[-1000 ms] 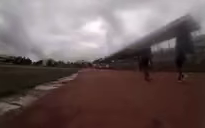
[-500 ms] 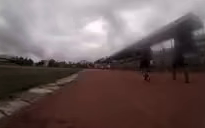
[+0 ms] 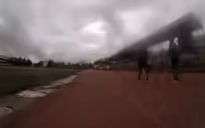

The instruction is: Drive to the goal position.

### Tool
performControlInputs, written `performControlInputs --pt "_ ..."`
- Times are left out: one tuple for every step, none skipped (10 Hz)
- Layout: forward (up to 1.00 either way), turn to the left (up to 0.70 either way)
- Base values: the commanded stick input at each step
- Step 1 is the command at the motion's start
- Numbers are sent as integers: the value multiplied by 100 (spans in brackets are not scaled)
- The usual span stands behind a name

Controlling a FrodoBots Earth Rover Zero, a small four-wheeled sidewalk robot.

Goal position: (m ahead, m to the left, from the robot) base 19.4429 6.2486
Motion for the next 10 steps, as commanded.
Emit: performControlInputs --pt "70 0" --pt "70 0" --pt "70 0" --pt "70 0" --pt "70 0" --pt "70 0" --pt "70 0" --pt "70 0" --pt "70 0" --pt "70 0"
